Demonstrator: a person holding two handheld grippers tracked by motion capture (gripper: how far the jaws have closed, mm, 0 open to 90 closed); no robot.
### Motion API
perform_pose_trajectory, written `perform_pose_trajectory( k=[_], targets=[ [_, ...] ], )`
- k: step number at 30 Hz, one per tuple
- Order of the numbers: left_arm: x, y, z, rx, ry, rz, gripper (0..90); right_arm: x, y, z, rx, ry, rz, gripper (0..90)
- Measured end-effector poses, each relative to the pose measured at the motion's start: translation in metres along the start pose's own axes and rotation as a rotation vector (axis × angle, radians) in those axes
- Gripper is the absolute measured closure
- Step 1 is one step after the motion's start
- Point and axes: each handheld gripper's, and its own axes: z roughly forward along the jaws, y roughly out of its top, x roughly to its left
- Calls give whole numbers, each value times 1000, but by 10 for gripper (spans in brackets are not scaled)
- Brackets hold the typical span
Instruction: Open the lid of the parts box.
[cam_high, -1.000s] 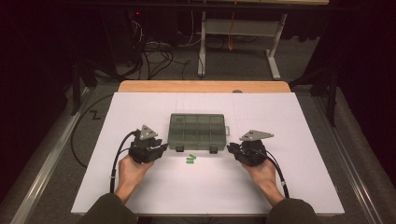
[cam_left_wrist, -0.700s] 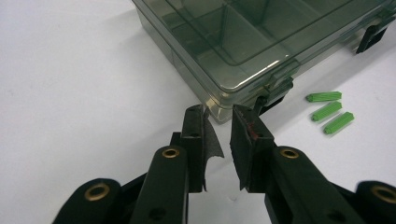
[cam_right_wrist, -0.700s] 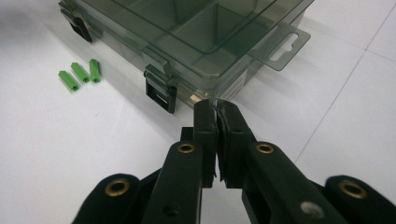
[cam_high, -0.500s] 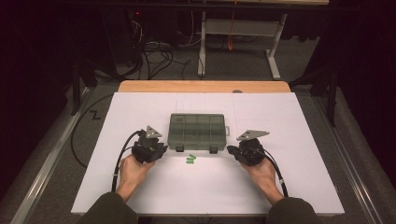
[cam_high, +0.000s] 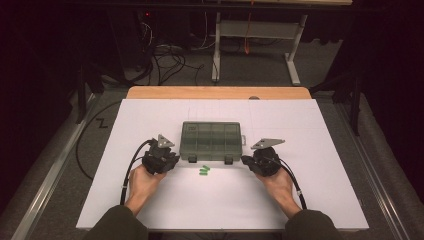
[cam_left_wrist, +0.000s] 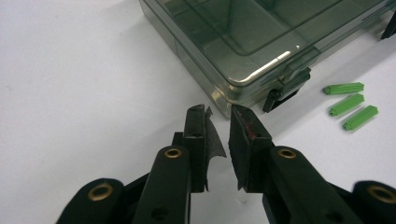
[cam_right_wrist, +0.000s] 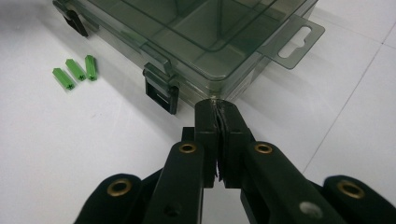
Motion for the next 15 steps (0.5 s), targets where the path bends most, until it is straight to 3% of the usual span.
perform_pose_trajectory(
  k=[15],
  targets=[
    [-1, 1, 0, -10, -7, 1, 754, 0, 1, 1, 0, -1, 0, 897]
  ],
)
